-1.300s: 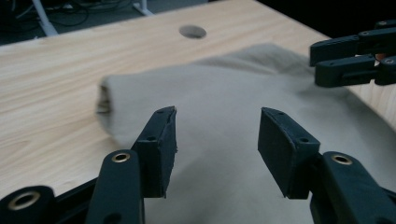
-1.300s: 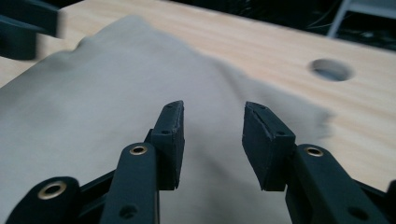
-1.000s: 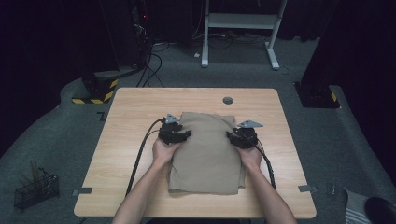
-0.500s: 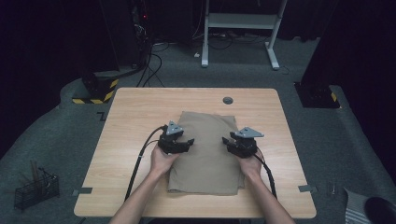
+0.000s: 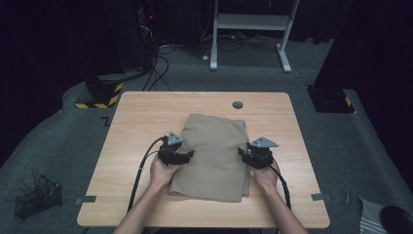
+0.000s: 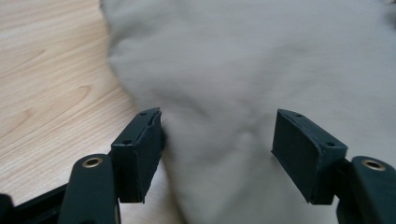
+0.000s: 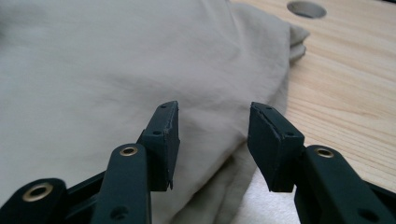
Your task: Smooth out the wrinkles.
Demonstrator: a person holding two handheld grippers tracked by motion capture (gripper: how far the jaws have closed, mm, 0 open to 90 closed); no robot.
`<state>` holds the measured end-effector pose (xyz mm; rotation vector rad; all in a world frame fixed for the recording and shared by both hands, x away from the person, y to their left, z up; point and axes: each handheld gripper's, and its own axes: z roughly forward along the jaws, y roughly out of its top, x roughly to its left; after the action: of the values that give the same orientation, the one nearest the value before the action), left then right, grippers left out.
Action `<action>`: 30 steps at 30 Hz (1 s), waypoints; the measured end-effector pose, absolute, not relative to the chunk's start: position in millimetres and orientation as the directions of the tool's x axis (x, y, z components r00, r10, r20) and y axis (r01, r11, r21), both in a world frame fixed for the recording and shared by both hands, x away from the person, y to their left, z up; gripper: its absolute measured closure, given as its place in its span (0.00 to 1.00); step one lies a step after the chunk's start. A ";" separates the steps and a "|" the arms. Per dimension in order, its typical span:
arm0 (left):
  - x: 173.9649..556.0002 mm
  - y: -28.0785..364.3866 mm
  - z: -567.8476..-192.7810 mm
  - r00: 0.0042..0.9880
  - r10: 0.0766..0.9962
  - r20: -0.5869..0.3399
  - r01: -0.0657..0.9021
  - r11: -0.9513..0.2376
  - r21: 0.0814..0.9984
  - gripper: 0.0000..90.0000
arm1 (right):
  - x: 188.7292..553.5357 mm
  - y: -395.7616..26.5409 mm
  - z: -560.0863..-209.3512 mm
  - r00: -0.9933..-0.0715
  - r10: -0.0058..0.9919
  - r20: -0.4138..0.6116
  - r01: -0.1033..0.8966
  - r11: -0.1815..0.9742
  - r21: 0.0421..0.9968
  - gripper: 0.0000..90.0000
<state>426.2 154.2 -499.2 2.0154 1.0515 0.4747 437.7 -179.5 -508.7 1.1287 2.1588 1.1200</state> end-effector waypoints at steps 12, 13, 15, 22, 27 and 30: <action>390.8 166.4 -522.2 0.561 0.828 0.010 0.556 -0.387 0.736 0.36 | 423.0 -184.1 -521.0 -0.584 0.811 -0.034 0.502 0.394 0.770 0.59; 386.9 168.0 -520.9 0.561 0.828 0.013 0.552 -0.386 0.739 0.36 | 421.7 -185.6 -519.7 -0.578 0.815 -0.039 0.505 0.396 0.767 0.59; 378.2 169.1 -516.3 0.570 0.821 0.016 0.530 -0.382 0.757 0.36 | 415.8 -186.4 -515.5 -0.583 0.811 -0.039 0.492 0.391 0.778 0.59; 357.5 161.0 -517.9 0.617 0.784 0.065 0.493 -0.450 0.745 0.36 | 381.0 -167.1 -506.0 -0.701 0.713 -0.035 0.430 0.460 0.777 0.60; 349.7 172.3 -523.3 0.619 0.783 0.054 0.502 -0.448 0.740 0.36 | 382.2 -176.2 -520.8 -0.717 0.697 -0.009 0.469 0.492 0.733 0.65; 343.8 182.5 -523.5 0.609 0.793 0.021 0.526 -0.424 0.738 0.35 | 384.3 -178.5 -518.7 -0.713 0.700 -0.048 0.463 0.520 0.718 0.64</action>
<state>343.8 182.5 -523.5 2.1236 1.0341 0.4817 384.3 -178.5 -518.7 0.9660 2.4333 1.0038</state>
